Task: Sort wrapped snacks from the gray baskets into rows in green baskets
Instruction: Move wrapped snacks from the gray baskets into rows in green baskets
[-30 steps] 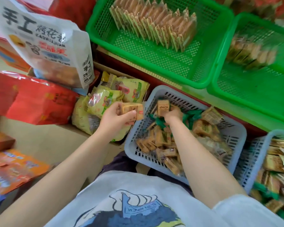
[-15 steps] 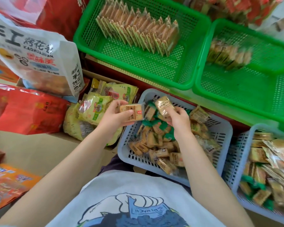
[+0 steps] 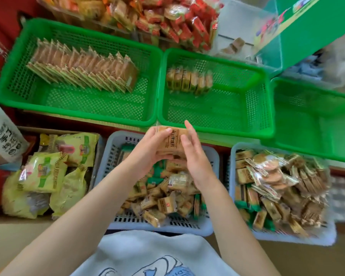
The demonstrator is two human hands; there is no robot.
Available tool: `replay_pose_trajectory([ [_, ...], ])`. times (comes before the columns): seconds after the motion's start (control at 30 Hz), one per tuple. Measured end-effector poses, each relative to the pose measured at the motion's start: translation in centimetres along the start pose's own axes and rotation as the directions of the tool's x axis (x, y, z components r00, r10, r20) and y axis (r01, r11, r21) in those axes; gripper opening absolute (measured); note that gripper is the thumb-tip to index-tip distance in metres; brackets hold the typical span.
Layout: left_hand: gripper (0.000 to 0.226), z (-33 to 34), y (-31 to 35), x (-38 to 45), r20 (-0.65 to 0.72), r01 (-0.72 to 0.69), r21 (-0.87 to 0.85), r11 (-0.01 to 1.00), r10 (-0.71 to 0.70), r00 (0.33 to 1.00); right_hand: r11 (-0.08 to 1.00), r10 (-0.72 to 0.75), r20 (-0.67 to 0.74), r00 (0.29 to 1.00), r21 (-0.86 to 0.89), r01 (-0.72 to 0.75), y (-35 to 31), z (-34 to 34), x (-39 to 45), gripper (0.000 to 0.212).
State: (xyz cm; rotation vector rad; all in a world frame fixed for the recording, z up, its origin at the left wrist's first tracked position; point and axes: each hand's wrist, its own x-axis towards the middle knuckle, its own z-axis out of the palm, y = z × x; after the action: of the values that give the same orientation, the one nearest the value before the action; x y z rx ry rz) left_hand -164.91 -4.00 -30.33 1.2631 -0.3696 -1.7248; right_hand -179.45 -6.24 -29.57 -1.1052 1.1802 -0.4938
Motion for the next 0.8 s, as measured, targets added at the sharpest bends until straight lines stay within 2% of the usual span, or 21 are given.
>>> replay_pose_trajectory([
  [0.1,0.028,3.3,0.5,2.4,-0.04,-0.026,0.119,0.993,0.031,0.999,1.0,-0.001,-0.007,1.0,-0.017,0.0,-0.7,-3.3,0.4,0.041],
  [0.17,0.043,4.9,0.3,4.6,-0.071,-0.152,0.345,0.926,0.188,0.98,0.999,-0.012,-0.046,0.999,-0.031,0.011,-1.2,-5.7,1.3,0.045],
  [0.2,0.053,5.3,0.0,5.8,-0.059,-0.243,0.465,0.851,0.303,0.951,0.999,-0.022,-0.08,0.997,-0.048,0.018,-1.5,-6.9,2.1,0.051],
  [0.27,0.063,5.4,-0.6,8.4,-0.047,-0.333,0.705,0.626,0.511,0.859,0.996,-0.018,-0.206,0.978,-0.088,-0.001,-2.1,-9.3,4.6,0.063],
  [0.33,0.058,4.8,-1.3,10.9,-0.042,-0.217,0.908,0.358,0.594,0.803,0.994,0.025,-0.375,0.927,-0.086,-0.062,-2.1,-11.9,8.1,0.063],
  [0.4,0.049,4.5,-2.3,12.4,-0.007,-0.037,0.997,0.068,0.554,0.833,0.99,0.079,-0.492,0.867,-0.06,-0.124,-2.0,-14.4,12.0,0.05],
  [0.47,0.052,4.5,-3.7,13.3,0.007,0.052,0.994,-0.1,0.517,0.856,0.986,0.114,-0.551,0.827,-0.038,-0.161,-1.7,-16.8,16.0,0.037],
  [0.53,0.056,4.4,-4.5,13.8,0.004,0.08,0.988,-0.132,0.539,0.842,0.98,0.111,-0.611,0.784,-0.062,-0.187,-1.4,-18.7,19.9,0.031],
  [0.63,0.051,3.9,-5.2,14.2,0.023,0.081,0.986,-0.144,0.604,0.796,0.949,0.027,-0.689,0.724,-0.21,-0.235,-1.0,-20.4,25.4,0.044],
  [0.67,0.05,3.8,-5.4,14.3,0.035,0.075,0.986,-0.152,0.617,0.786,0.943,0.009,-0.684,0.729,-0.237,-0.235,-0.9,-20.5,27.0,0.05],
  [0.73,0.049,3.6,-5.7,14.4,0.049,0.074,0.984,-0.165,0.635,0.771,0.947,0.019,-0.611,0.792,-0.243,-0.211,-0.9,-19.7,29.2,0.061],
  [0.8,0.05,3.4,-5.8,14.6,0.055,0.078,0.981,-0.178,0.639,0.767,0.951,0.03,-0.556,0.831,-0.24,-0.194,-1.1,-18.6,30.2,0.058],
])
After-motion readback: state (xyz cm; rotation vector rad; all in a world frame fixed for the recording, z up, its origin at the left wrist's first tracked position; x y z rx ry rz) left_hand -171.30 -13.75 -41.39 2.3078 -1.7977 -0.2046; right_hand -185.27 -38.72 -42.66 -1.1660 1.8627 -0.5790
